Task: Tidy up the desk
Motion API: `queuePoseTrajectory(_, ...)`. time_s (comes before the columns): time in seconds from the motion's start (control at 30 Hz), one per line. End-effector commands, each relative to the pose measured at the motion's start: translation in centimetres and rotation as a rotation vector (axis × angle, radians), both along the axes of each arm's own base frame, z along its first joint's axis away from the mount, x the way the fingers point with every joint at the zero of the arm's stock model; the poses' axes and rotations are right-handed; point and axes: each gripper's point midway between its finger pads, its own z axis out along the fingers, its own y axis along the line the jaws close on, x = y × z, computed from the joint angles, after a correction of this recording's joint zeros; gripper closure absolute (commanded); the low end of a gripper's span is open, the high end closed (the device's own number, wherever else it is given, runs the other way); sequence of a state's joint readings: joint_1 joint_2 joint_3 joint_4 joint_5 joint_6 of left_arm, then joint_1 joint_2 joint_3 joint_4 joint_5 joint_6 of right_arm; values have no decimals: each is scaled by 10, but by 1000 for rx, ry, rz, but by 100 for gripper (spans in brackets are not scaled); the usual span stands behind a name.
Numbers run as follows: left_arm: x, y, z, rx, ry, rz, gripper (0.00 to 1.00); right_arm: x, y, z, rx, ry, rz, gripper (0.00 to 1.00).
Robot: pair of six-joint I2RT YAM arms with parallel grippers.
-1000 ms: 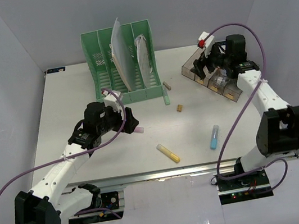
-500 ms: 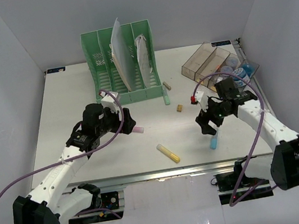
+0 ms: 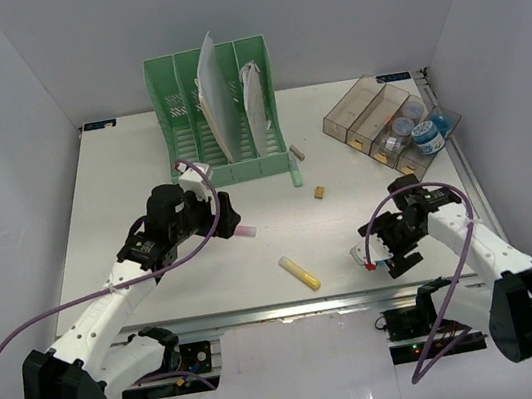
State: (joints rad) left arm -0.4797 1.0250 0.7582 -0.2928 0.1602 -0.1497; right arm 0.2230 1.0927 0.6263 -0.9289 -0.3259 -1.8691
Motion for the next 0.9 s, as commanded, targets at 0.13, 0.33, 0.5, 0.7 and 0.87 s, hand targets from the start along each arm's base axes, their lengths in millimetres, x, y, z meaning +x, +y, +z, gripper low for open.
queuePoseTrajectory(0.13,3,4,-10,30,18,16,2,36,9,-14,-24,-58,212,1)
queuePoseTrajectory(0.33,4,5,-12,36,20,21,2,30,6,-33,-41,19,203,21)
queuePoseTrajectory(0.5,3,3,-15,33,35,13,2,29,5,-42,-48,75,169,39)
queuePoseTrajectory(0.7,3,3,-18,35,45,11,2,36,8,-51,-35,106,115,62)
queuePoseTrajectory(0.87,3,3,-18,36,44,17,2,53,24,-38,45,105,16,77)
